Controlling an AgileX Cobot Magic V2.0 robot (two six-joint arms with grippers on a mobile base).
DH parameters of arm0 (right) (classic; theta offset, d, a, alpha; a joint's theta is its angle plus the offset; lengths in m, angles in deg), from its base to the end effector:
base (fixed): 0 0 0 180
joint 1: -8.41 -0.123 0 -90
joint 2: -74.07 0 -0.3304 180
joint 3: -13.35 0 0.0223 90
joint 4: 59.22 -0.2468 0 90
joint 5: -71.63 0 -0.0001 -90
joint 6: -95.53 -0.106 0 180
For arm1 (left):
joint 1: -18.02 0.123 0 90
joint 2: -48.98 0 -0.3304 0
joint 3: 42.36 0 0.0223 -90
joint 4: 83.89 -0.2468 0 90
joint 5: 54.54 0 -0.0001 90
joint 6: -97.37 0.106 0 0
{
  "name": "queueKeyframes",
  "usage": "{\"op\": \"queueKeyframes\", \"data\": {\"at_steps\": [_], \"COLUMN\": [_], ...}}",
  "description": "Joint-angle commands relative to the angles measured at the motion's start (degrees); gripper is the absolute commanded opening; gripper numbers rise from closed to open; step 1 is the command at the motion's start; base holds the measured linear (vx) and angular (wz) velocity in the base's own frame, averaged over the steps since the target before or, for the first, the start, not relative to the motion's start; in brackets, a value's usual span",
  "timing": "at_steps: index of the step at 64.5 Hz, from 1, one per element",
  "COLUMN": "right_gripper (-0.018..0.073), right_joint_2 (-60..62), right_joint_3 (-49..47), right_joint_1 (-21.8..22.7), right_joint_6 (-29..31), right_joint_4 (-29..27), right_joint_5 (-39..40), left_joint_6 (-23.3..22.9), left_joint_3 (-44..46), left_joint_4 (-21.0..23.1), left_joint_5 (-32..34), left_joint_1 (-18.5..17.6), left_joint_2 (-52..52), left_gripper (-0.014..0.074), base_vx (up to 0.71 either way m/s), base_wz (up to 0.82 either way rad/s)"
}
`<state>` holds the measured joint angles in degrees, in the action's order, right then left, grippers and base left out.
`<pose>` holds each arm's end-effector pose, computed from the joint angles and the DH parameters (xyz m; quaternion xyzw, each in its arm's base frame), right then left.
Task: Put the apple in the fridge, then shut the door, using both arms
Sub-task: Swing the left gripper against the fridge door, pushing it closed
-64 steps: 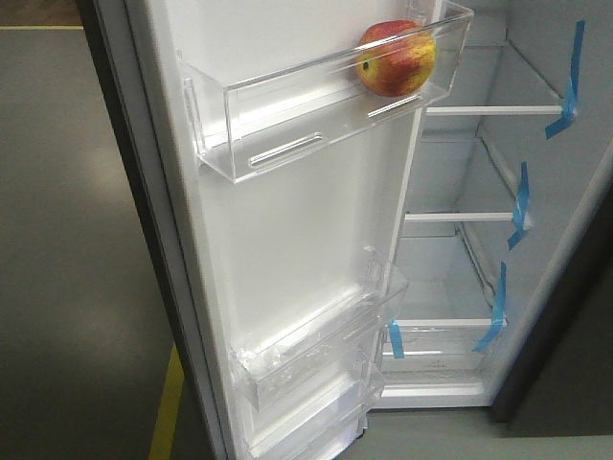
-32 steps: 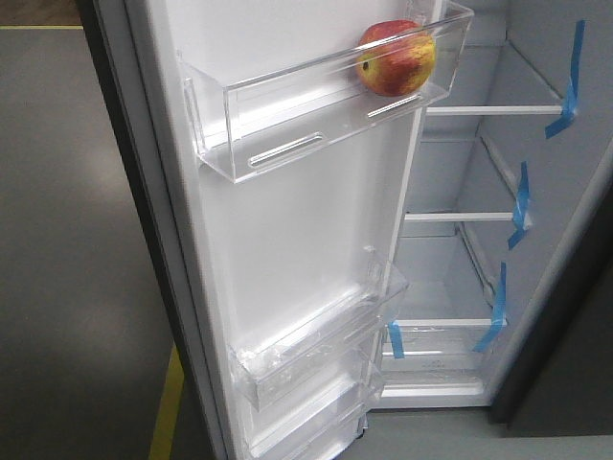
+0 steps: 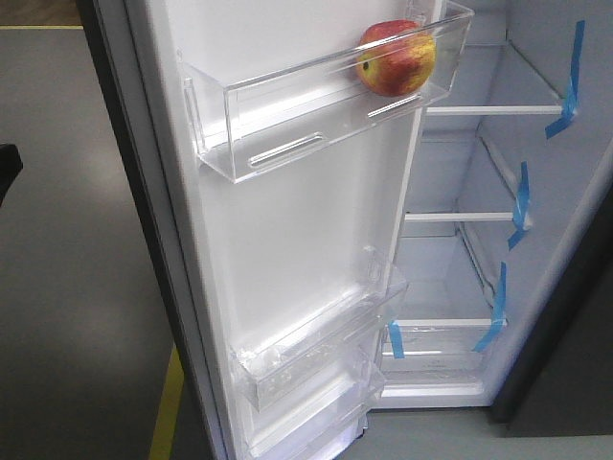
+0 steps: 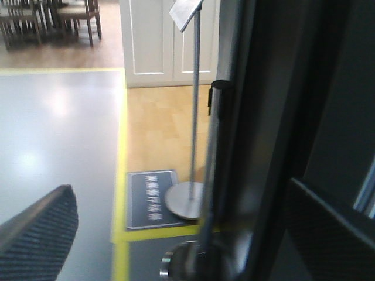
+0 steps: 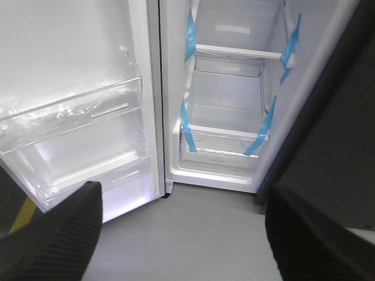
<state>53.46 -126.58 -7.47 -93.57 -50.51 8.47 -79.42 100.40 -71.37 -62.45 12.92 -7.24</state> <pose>-0.0129 -0.0186 0.3214 -0.0504 0.8783 0.0274 0.4747 0.1670 -0.0181 0.3843 -0.0181 0.7724 -0.0904 0.6284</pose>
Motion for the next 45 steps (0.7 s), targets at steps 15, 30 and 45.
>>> {"op": "queueKeyframes", "data": {"at_steps": [15,30,45], "right_gripper": [0.0547,0.0547,0.0547], "right_joint_2": [-0.8,-0.8,-0.8], "right_joint_3": [-1.5,-1.5,-1.5], "right_joint_1": [0.3,0.3,0.3], "right_joint_6": [0.3,0.3,0.3], "right_joint_4": [0.9,0.9,0.9], "right_joint_5": [3.4,3.4,3.4], "left_joint_6": [-3.7,-4.2,0.4], "left_joint_3": [28.0,48.4,57.2], "left_joint_4": [1.8,2.1,6.8], "left_joint_5": [0.7,-9.6,-18.6], "left_joint_1": [-0.1,-0.1,-1.0], "left_joint_2": [-24.6,-41.8,-47.5], "left_gripper": [0.0628,0.0624,0.0613], "base_vx": [0.0,0.0,0.0], "base_wz": [0.0,0.0,0.0]}}
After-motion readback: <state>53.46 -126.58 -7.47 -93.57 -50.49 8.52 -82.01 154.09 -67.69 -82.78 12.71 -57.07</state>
